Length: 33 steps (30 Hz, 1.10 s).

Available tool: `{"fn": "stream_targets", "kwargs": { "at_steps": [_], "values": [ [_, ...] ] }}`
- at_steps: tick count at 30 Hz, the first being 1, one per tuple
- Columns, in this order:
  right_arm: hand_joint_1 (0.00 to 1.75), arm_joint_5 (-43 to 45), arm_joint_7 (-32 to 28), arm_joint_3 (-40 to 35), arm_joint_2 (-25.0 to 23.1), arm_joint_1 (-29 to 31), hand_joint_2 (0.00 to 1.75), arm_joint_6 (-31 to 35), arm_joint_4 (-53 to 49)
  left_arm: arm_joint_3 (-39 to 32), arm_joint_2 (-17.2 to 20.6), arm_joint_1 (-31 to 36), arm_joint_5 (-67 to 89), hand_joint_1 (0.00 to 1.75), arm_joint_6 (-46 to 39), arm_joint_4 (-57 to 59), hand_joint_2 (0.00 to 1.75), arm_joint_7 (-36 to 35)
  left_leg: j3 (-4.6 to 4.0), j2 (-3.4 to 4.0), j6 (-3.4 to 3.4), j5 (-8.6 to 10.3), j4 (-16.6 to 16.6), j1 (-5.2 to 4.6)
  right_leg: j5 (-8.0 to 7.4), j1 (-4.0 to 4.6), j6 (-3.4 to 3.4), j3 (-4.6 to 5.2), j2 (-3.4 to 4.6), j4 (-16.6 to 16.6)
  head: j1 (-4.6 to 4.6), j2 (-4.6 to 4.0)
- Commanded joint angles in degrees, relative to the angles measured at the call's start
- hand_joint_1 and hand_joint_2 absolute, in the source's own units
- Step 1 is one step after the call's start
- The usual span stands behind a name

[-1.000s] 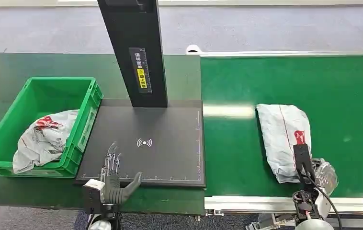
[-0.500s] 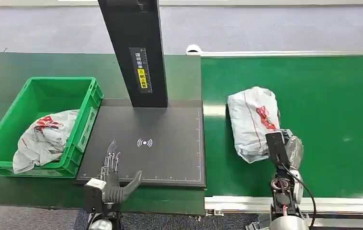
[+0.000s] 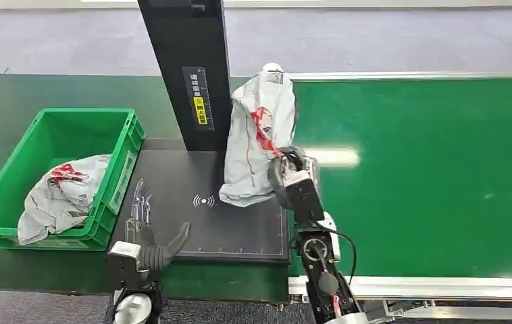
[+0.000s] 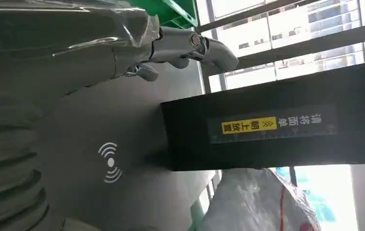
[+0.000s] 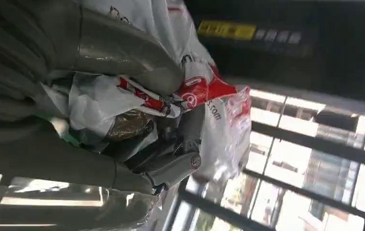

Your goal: Moved the parcel from conveyor to table for the left to box.

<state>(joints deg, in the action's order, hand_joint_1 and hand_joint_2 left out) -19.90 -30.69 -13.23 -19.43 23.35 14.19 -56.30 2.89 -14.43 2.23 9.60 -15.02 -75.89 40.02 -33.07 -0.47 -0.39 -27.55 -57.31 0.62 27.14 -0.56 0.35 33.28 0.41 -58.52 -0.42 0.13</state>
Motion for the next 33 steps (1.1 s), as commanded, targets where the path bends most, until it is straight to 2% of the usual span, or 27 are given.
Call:
{"fn": "stream_targets", "kwargs": {
  "at_steps": [1,6,7,8,22,29,33],
  "values": [
    [1.75,10.8,0.7,-25.0,-0.6,7.2,1.75,0.8,17.9,-0.2,1.5,1.1,-0.2,0.0,-1.8,2.1,1.75,0.0,0.13,0.17,-0.01,-0.02,0.1,0.02,-0.02,0.03,-0.04,-0.04,0.12,0.1,0.0,0.0],
    [1.75,12.0,0.8,-26.1,-0.6,7.6,1.75,1.5,19.4,-0.2,1.7,1.0,-0.2,0.0,-2.2,2.0,1.75,0.0,0.1,0.13,-0.01,-0.01,0.1,0.01,-0.04,0.02,-0.03,-0.01,0.12,0.1,-0.02,0.0],
    [0.56,13.0,1.2,-26.2,-0.6,8.1,1.75,1.2,21.2,-0.2,1.8,0.7,-0.3,0.0,-2.5,1.7,1.75,0.0,0.04,0.06,-0.01,-0.02,0.0,0.0,-0.02,0.01,-0.02,0.05,0.08,0.1,-0.04,0.0],
    [0.02,13.4,1.1,-26.2,-0.6,8.1,1.75,1.0,21.3,-0.2,1.8,0.7,-0.4,0.0,-2.5,1.7,1.75,0.0,0.0,0.03,-0.01,-0.01,0.0,-0.01,-0.01,0.0,-0.01,0.09,0.05,0.0,-0.02,0.0],
    [0.0,14.9,0.8,-24.5,-0.6,8.5,1.75,-0.3,23.5,-0.3,1.8,1.0,-0.6,0.0,-2.3,2.3,1.75,0.0,0.1,-0.01,-0.01,0.02,0.1,0.02,-0.04,0.03,-0.04,-0.04,-0.02,0.2,-0.02,0.0],
    [0.0,15.0,-2.9,-19.8,-0.6,7.7,1.75,-3.2,24.1,-0.2,1.9,1.4,-1.1,0.0,-1.9,2.9,1.75,0.0,0.04,-0.11,0.0,0.04,0.1,0.01,-0.03,0.02,-0.02,-0.01,-0.09,0.1,-0.02,0.0],
    [0.0,15.6,-4.5,-19.6,-0.6,7.6,1.75,-5.5,22.5,-0.4,1.7,1.5,-1.0,0.0,-1.7,3.4,1.75,0.0,0.03,-0.12,0.0,0.02,0.1,0.01,-0.01,0.02,-0.02,0.0,-0.09,0.1,-0.02,0.0]
  ]
}}
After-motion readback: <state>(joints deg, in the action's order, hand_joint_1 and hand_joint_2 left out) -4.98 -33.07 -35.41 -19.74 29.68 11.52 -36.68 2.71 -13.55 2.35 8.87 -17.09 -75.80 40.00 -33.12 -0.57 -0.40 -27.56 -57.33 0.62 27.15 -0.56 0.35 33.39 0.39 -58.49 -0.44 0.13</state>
